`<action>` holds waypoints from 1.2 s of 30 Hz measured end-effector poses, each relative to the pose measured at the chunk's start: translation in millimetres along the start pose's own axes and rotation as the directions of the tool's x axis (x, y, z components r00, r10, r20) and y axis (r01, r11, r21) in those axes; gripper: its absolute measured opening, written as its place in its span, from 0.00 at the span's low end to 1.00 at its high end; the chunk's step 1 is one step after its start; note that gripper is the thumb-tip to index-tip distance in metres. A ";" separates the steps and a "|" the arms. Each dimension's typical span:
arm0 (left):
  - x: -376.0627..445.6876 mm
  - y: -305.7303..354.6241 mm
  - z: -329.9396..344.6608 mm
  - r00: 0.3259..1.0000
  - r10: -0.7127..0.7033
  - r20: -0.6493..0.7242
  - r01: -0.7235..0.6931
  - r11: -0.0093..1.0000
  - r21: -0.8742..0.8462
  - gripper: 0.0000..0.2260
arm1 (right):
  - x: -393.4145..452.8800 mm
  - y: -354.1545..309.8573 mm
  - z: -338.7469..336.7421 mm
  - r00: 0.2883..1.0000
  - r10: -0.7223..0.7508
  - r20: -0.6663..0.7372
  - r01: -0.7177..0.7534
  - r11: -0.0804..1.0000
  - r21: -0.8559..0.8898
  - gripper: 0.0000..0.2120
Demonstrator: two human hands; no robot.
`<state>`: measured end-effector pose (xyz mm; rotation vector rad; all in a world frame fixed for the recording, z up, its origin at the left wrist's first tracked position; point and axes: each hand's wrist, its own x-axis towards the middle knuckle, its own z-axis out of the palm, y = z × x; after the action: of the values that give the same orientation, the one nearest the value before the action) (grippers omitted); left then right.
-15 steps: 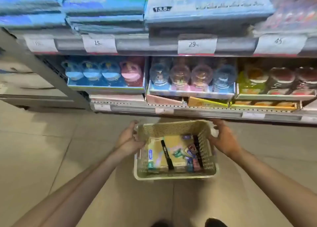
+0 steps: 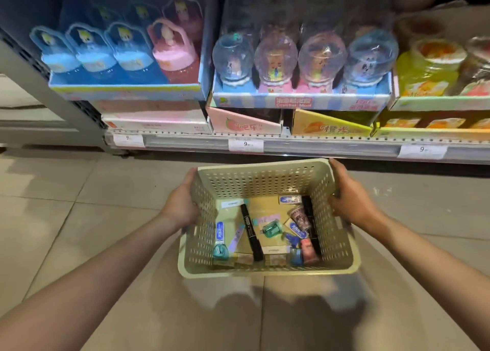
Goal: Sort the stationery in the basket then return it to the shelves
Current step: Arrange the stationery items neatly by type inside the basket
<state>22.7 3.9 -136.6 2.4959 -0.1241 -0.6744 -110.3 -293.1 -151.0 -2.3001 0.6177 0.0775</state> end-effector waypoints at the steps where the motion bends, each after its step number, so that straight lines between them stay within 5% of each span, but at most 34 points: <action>1: 2.0 -1.7 -0.2 1.000 0.002 -0.010 -0.002 1.000 -0.013 0.45 | 0.5 0.6 -1.0 1.000 -0.017 -0.004 0.017 1.000 -0.012 0.38; 11: -1.5 16.3 19.3 0.998 0.052 0.022 -0.049 0.989 -0.137 0.44 | -3.3 16.9 -20.6 0.998 0.044 -0.046 -0.046 0.998 -0.045 0.37; 23: -3.9 29.8 38.7 0.986 0.139 -0.087 -0.139 0.990 0.004 0.39 | -11.9 20.5 -25.2 0.991 0.114 -0.074 -0.125 0.978 -0.165 0.38; 25: -5.1 29.2 44.8 0.985 0.132 -0.113 -0.137 0.990 -0.033 0.38 | -12.8 16.6 -23.1 0.987 0.059 -0.150 -0.097 0.961 -0.260 0.40; 28: -1.9 27.7 49.1 0.976 0.136 -0.168 -0.148 0.987 -0.062 0.35 | -16.1 6.2 -14.9 0.941 -0.233 -0.245 0.128 0.916 -0.379 0.36; 32: 0.2 28.9 49.4 0.980 0.116 -0.165 -0.128 0.990 -0.064 0.34 | -9.9 -16.2 4.8 0.922 -0.373 -0.100 0.324 0.888 -0.326 0.17; 36: -2.5 31.6 48.7 0.983 0.090 -0.160 -0.101 0.993 -0.057 0.35 | 12.1 -20.8 34.0 0.946 -0.233 0.226 0.306 0.873 -0.381 0.13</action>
<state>-1.7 -45.8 -154.1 2.4522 -0.1599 -0.4340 -85.9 -262.3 -164.9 -2.7288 0.1915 0.2971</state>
